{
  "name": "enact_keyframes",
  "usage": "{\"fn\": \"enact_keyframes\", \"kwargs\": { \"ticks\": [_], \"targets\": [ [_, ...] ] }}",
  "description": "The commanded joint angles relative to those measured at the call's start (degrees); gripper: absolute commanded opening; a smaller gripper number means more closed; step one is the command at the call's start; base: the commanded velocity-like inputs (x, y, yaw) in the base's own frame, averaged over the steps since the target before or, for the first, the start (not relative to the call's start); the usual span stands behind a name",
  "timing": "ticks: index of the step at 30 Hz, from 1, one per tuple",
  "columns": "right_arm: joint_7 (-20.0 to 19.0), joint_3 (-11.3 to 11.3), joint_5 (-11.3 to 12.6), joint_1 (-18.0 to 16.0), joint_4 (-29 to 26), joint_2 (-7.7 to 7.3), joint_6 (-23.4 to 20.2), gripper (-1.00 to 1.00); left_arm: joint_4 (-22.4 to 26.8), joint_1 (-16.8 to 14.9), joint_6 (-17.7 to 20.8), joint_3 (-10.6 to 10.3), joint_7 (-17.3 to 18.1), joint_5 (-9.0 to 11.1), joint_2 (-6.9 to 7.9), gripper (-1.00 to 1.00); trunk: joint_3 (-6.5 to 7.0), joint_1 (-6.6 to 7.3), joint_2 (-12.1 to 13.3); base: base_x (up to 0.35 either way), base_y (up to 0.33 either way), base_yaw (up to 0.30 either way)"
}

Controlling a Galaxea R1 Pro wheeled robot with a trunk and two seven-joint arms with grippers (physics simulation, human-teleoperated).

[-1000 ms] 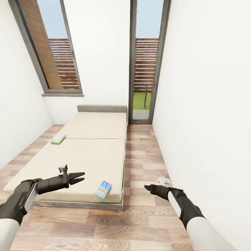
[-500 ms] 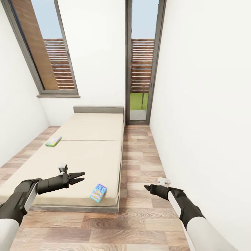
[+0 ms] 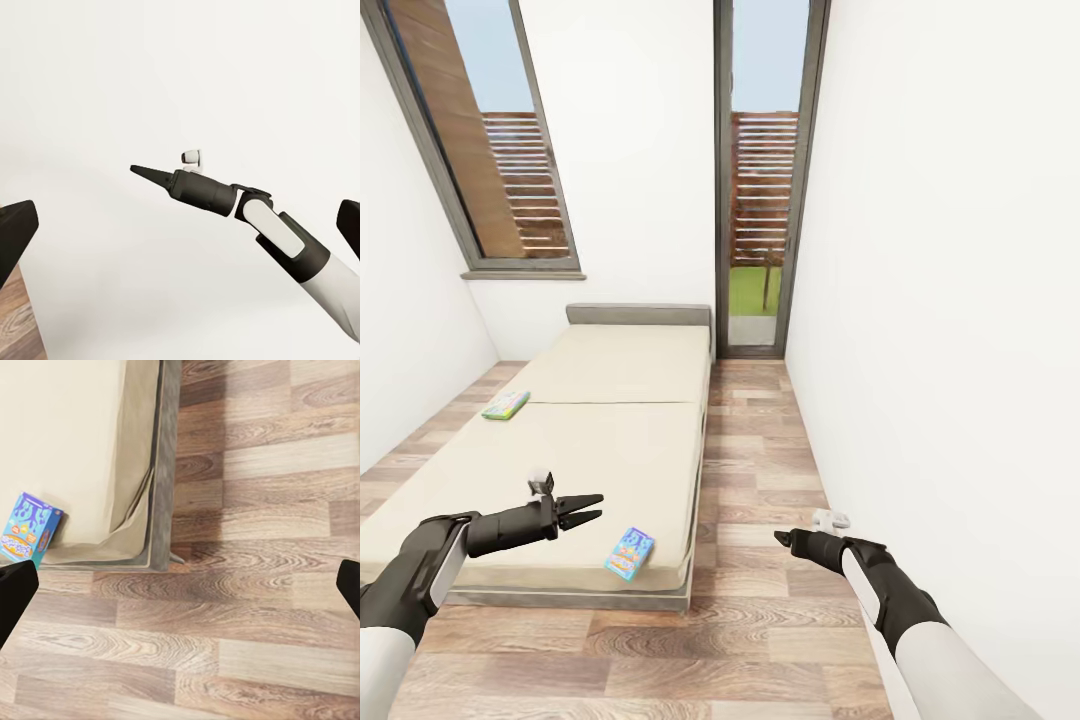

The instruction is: Put all the toys in the child's room - the three board games (two on the bed and one on the table), the two jigsaw puzzles on the table, and the tennis ball on the table - inside the toy box on the table in the child's room.

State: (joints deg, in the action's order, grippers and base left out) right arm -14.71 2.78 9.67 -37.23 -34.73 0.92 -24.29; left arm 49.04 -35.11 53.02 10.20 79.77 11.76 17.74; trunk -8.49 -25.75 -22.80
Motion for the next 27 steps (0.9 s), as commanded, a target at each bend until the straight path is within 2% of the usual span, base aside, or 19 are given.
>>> {"fn": "enact_keyframes", "kwargs": {
  "ticks": [1, 10, 14, 24, 27],
  "targets": [
    [-0.15, 0.29, 0.26, -0.04, -0.07, 0.05, -0.41, 1.0, 0.02, -0.04, 0.6, -0.01, 0.12, 0.11, 0.01, 1.0, -0.12, -0.03, -0.12, 0.0, -0.018, 0.0],
    [-0.15, 0.25, 0.26, -0.02, -0.07, 0.13, -0.41, 1.0, -0.16, -0.04, 0.67, -0.02, -0.34, 0.1, 0.01, 1.0, -0.12, -0.03, -0.12, 0.0, -0.005, 0.0],
    [-0.15, 0.22, 0.26, 0.01, -0.07, 0.18, -0.41, 1.0, -0.3, -0.04, 0.68, -0.01, -2.09, 0.11, 0.01, 1.0, -0.12, -0.03, -0.12, 0.0, 0.0, 0.0],
    [-0.15, 0.21, 0.26, -0.02, -0.06, 0.22, -0.41, 1.0, -0.84, -0.04, 0.68, 0.07, -9.95, 0.33, -0.05, 1.0, -0.12, -0.03, -0.12, 0.0, 0.0, 0.0],
    [-0.15, 0.21, 0.26, 0.03, -0.07, 0.26, -0.41, 1.0, -4.26, -0.17, 0.61, 0.58, -12.07, 0.49, -0.01, 1.0, -0.48, -0.47, -0.92, 0.0, 0.0, 0.0]
  ]
}}
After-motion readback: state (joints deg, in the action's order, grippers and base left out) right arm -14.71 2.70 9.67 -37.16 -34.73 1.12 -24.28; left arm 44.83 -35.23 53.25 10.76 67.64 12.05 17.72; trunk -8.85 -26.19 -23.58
